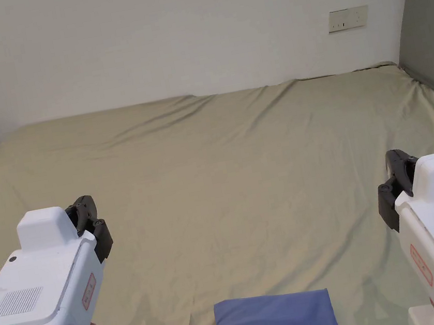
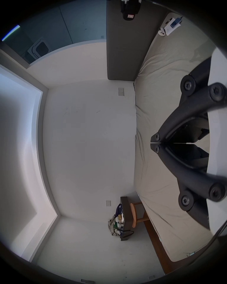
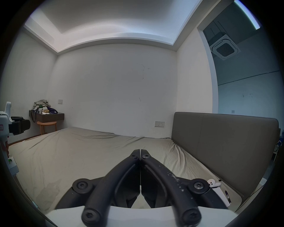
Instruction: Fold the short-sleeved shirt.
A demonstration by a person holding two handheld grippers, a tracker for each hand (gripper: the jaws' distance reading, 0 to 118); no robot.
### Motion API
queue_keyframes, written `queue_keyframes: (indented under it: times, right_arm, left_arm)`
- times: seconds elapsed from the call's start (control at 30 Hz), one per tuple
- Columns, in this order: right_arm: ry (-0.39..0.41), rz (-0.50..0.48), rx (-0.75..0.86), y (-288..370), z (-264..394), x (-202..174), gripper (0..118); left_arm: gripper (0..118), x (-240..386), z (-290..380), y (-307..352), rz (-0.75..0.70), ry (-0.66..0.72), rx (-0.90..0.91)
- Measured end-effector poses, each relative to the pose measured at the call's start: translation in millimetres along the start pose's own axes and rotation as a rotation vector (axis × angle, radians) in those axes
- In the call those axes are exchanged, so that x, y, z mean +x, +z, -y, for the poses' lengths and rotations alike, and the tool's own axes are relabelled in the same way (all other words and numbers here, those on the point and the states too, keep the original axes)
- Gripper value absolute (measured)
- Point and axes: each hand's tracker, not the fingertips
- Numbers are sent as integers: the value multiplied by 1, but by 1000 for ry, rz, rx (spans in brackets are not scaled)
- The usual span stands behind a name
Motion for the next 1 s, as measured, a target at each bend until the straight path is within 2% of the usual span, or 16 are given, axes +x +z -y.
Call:
queue_keyframes:
  times: [0.3,0.47,0.7,0.8,0.87,0.9,1.0]
  right_arm:
    - [9,-36,-56,-14,17,-11,2]
    - [2,-123,-211,-43,75,-29,2]
    - [42,-210,-643,-75,198,-77,2]
    - [0,-219,-811,-82,238,-84,2]
    - [-26,-258,-960,-85,260,-87,2]
    - [-10,-206,-803,-76,256,-89,2]
    - [-4,-209,-826,-73,243,-89,2]
  left_arm:
    - [0,2,3,-4,16,17,-9]
    - [0,3,5,-4,18,23,-19]
    - [0,2,22,-2,35,22,-66]
    - [0,2,32,-3,54,23,-111]
    - [0,2,39,-5,70,37,-155]
    - [0,2,43,-7,91,57,-190]
    - [0,4,57,-18,143,139,-318]
